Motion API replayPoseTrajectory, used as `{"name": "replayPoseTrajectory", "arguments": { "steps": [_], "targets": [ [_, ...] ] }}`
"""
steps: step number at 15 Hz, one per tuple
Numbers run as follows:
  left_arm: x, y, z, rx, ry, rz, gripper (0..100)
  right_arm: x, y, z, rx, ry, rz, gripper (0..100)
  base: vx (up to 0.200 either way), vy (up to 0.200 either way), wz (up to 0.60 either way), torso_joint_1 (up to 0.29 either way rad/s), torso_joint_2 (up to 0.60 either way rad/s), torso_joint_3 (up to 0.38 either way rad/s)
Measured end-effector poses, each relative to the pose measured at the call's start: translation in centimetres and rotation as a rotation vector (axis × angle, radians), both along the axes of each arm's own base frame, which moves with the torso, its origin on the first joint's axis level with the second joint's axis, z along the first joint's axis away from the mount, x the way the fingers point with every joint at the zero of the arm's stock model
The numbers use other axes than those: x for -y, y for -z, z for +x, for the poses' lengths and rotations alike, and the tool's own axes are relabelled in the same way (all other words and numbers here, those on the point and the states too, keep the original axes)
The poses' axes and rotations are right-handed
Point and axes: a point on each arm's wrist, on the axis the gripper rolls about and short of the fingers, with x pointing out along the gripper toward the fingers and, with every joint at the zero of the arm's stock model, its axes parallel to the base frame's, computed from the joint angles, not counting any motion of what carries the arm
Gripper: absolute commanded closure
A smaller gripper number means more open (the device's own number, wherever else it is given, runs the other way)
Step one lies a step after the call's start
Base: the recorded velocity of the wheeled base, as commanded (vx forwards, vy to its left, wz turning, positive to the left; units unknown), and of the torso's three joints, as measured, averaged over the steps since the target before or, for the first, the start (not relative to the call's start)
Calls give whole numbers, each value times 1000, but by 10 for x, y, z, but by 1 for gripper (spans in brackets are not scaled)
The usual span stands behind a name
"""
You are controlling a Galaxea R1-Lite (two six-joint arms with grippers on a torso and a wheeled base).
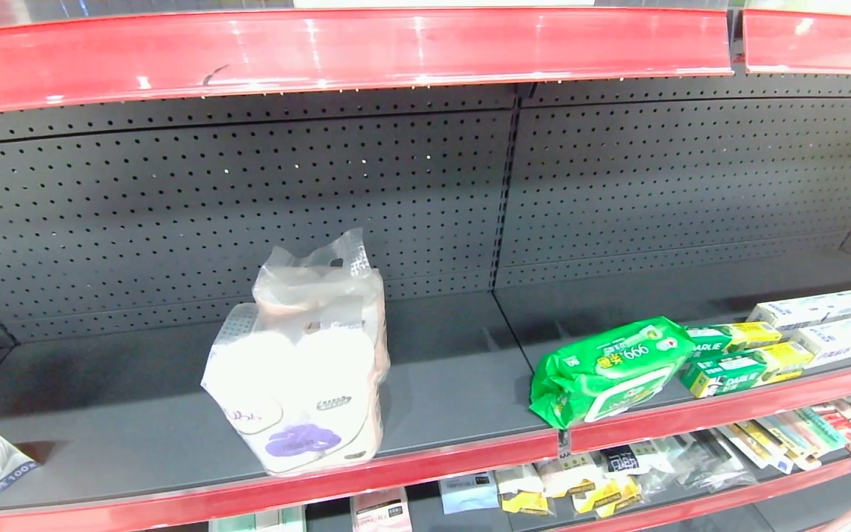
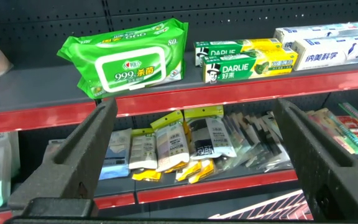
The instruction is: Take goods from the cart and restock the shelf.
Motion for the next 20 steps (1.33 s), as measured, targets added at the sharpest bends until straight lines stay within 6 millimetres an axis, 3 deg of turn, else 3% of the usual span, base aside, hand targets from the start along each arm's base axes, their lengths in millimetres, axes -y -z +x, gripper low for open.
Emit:
{"name": "replayPoseTrajectory", "arguments": {
  "steps": [5, 15, 20],
  "targets": [
    [0, 0, 0, -2, 4, 15, 0, 0, 0, 0, 0, 1, -4, 0, 0, 0, 0, 0, 0, 0],
    [2, 4, 0, -48, 99, 101, 0, 0, 0, 0, 0, 1, -1, 0, 0, 0, 600, 2, 2, 2],
    [2, 4, 0, -50, 103, 101, 0, 0, 0, 0, 1, -4, -4, 0, 0, 0, 0, 0, 0, 0]
  ]
}}
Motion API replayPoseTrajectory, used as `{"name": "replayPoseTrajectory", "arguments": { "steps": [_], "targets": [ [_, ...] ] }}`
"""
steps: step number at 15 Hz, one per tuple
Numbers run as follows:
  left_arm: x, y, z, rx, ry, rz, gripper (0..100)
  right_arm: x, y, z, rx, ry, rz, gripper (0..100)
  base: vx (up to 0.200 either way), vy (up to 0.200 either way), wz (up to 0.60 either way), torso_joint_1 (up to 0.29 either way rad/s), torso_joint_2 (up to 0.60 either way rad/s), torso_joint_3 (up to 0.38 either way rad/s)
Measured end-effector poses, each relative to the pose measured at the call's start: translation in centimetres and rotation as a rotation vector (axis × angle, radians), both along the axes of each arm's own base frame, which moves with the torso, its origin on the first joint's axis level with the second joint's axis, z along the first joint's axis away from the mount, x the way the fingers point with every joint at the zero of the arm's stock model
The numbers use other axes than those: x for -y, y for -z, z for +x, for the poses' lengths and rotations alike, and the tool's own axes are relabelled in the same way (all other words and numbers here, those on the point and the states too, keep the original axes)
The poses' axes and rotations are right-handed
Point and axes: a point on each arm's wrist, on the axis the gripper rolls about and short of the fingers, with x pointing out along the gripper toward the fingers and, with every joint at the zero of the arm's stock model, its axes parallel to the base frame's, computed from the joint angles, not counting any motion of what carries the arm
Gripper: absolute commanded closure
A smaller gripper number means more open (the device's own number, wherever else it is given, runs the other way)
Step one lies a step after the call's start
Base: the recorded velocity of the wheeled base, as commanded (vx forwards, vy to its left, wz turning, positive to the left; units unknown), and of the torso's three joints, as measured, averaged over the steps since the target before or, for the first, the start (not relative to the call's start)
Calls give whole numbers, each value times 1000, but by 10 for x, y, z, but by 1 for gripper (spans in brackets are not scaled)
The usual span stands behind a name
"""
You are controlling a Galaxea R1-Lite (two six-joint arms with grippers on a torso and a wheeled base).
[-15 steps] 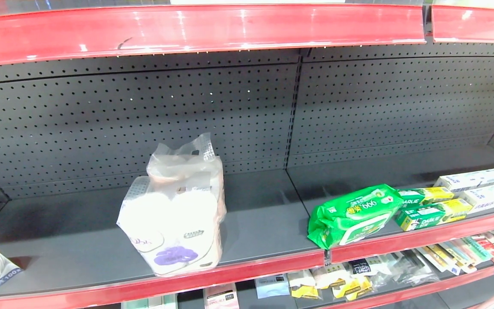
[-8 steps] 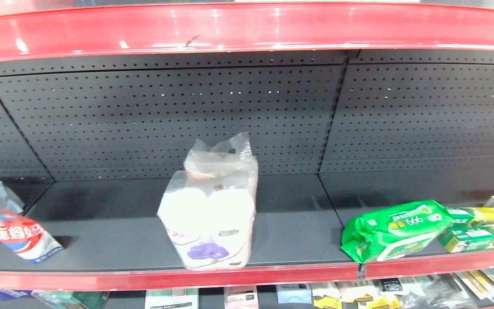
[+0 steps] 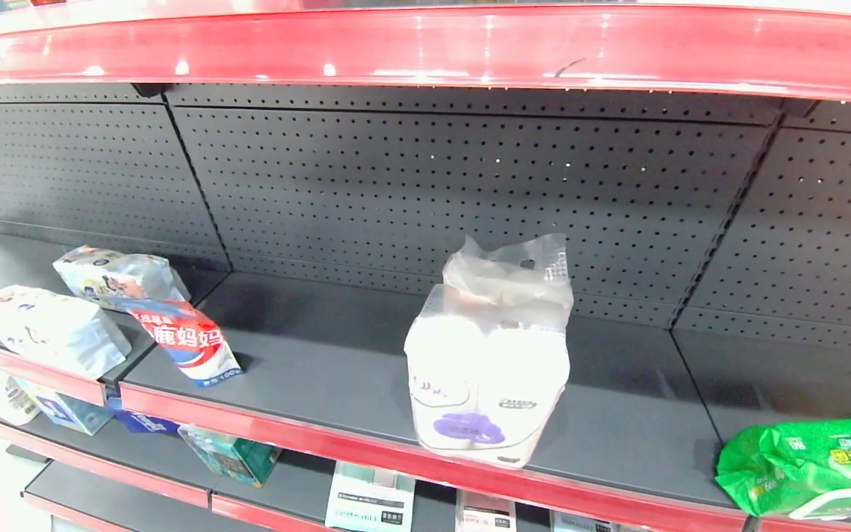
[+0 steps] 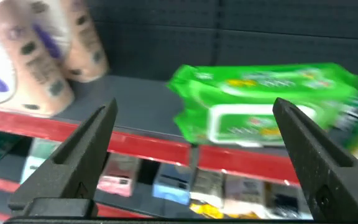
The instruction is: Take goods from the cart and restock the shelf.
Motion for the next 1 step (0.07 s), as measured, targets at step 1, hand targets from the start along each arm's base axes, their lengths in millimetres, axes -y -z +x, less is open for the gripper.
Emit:
{"name": "replayPoseTrajectory", "arguments": {
  "steps": [1],
  "targets": [
    [0, 0, 0, 0, -1, 0, 0, 0, 0, 0, 0, -2, 0, 0, 0, 0, 0, 0, 0, 0]
  ]
}}
